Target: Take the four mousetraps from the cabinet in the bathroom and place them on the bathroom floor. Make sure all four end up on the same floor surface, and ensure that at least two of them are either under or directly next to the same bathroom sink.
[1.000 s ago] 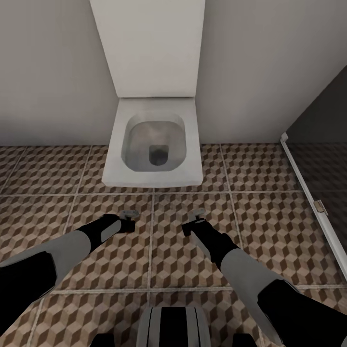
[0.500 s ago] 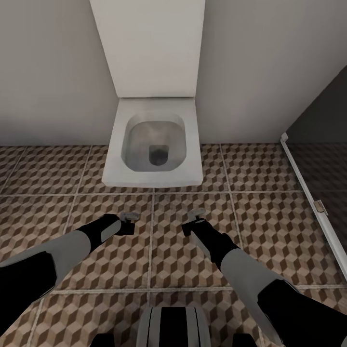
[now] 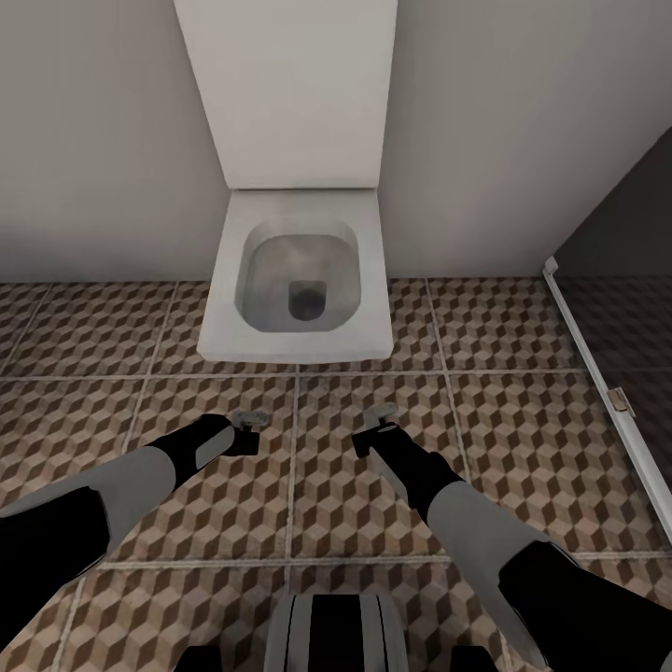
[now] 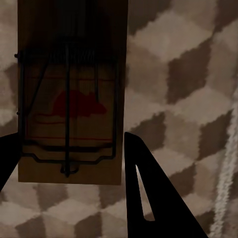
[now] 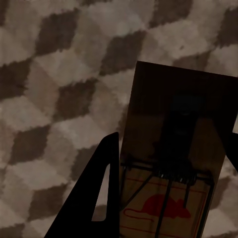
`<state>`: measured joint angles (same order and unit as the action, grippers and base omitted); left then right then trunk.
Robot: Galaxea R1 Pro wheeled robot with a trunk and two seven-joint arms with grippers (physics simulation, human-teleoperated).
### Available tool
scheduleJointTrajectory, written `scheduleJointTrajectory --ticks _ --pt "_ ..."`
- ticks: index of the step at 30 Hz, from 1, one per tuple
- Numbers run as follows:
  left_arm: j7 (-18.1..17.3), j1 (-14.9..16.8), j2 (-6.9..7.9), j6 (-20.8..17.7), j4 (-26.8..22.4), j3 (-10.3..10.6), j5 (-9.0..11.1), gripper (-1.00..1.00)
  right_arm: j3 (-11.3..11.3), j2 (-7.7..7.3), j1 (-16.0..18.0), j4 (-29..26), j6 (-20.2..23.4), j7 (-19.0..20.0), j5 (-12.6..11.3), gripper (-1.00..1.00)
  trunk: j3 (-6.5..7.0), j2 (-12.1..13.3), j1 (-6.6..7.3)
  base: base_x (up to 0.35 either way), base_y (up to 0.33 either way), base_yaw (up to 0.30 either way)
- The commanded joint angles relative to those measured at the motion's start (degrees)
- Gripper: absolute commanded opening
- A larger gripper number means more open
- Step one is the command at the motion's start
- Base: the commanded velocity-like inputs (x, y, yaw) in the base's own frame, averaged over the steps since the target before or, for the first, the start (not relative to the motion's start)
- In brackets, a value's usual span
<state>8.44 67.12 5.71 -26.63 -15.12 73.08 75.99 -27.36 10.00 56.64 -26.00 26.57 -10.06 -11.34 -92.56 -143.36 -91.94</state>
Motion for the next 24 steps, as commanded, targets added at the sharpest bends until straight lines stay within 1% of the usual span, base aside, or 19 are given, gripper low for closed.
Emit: scheduleJointTrajectory --ticks 1,12,14,18,20,24 --pt "0.6 0.0 0.09 -0.2 -0.3 0.3 0.4 -1.0 -0.3 0.0 0.1 0.0 0.2 -0.5 -0.7 -1.0 -0.03 0.0 0.01 0.0 0.0 0.0" --pt "0.9 0.0 0.14 -0.2 -0.3 0.3 0.4 -1.0 -0.4 0.0 0.1 0.0 0.2 -0.5 -0.7 -1.0 -0.03 0.0 0.01 0.0 0.0 0.0" --pt "1.6 0.0 0.12 -0.2 -0.3 0.2 0.4 -1.0 -0.3 0.0 0.1 0.0 0.2 -0.5 -0.7 -1.0 -0.03 0.0 0.01 0.0 0.0 0.0" --pt "5.1 0.0 -0.04 -0.2 -0.3 0.2 0.4 -1.0 -0.3 0.0 0.1 0.0 0.2 -0.5 -0.7 -1.0 -0.03 0.0 0.01 0.0 0.0 0.0" --pt "6.3 0.0 -0.38 -0.2 -0.3 0.2 0.4 -1.0 -0.3 0.0 0.1 0.0 0.2 -0.5 -0.7 -1.0 -0.03 0.0 0.01 0.0 0.0 0.0" --pt "7.2 0.0 -0.77 -0.2 -0.3 0.2 0.4 -1.0 -0.3 0.0 0.1 0.0 0.2 -0.5 -0.7 -1.0 -0.03 0.0 0.01 0.0 0.0 0.0"
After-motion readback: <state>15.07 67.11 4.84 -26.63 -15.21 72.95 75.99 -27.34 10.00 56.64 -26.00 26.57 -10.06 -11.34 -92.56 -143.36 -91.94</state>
